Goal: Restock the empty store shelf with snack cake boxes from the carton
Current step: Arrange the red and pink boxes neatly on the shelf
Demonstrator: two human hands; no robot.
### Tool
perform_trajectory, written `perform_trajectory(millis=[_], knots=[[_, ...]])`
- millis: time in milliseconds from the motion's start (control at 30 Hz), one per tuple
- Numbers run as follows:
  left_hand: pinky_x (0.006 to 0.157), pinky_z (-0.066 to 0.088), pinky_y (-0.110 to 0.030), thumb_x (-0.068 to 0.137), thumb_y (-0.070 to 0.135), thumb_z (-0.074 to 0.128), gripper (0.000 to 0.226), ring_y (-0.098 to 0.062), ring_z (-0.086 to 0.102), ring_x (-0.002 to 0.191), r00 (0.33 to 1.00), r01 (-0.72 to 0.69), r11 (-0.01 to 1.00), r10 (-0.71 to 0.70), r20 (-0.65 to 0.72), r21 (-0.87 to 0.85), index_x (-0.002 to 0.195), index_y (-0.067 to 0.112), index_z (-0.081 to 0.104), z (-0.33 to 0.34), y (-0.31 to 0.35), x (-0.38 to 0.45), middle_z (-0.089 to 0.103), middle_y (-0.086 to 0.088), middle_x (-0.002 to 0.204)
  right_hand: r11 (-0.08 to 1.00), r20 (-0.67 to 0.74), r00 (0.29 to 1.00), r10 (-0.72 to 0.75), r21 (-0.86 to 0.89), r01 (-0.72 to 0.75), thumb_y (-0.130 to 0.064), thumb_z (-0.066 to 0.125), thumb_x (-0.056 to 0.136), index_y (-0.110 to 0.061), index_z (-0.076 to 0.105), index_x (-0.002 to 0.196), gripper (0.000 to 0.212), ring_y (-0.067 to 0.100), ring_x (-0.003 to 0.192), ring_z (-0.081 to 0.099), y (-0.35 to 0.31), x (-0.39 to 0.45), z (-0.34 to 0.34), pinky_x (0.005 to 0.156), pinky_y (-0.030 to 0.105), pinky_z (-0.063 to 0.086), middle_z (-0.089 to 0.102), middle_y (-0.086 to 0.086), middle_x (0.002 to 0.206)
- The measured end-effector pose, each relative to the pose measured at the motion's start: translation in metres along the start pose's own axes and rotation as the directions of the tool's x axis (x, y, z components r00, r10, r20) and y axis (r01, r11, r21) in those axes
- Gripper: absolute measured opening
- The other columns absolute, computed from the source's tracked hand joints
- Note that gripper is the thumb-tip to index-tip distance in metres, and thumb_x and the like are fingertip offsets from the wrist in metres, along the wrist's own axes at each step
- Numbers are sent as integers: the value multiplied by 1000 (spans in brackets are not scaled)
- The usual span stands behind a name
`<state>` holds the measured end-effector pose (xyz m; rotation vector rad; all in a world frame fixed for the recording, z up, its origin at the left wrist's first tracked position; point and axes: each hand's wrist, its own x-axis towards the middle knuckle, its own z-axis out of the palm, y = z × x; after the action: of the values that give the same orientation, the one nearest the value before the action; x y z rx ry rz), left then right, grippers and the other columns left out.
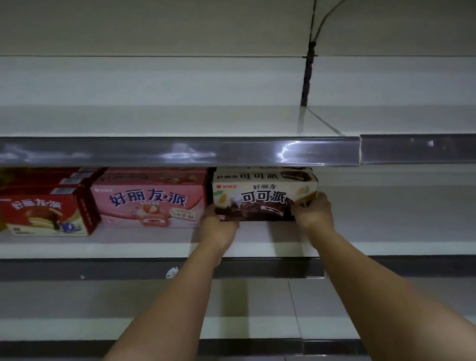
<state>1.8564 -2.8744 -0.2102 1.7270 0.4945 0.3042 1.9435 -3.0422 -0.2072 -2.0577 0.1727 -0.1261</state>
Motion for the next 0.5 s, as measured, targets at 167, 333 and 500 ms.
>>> perform_trajectory(millis=[167,333,500], knots=[[104,36,-31,90,8,59,54,-29,44,129,995,56,993,-46,-90,105,141,7,40,-49,-6,-20,45,-15,143,974,7,997,-76,-212,75,-26,59,89,-6,43,130,48,37,111,55,-16,-33,15,87,38,48,53,18,126],[101,41,-34,90,8,58,45,-30,50,122,972,112,986,-82,-218,126,134,6,48,-116,-23,-37,51,-16,136,948,178,973,-146,-256,189,-25,57,91,-10,55,119,32,33,100,59,-41,-81,51,76,32,46,62,15,114],[96,46,-34,90,8,59,39,-31,55,112,958,143,984,-111,-266,105,128,3,51,-197,-47,-56,57,-16,125,928,302,931,-203,-245,282,-28,56,93,-13,54,114,25,31,101,59,-77,-139,99,79,36,48,62,12,114]])
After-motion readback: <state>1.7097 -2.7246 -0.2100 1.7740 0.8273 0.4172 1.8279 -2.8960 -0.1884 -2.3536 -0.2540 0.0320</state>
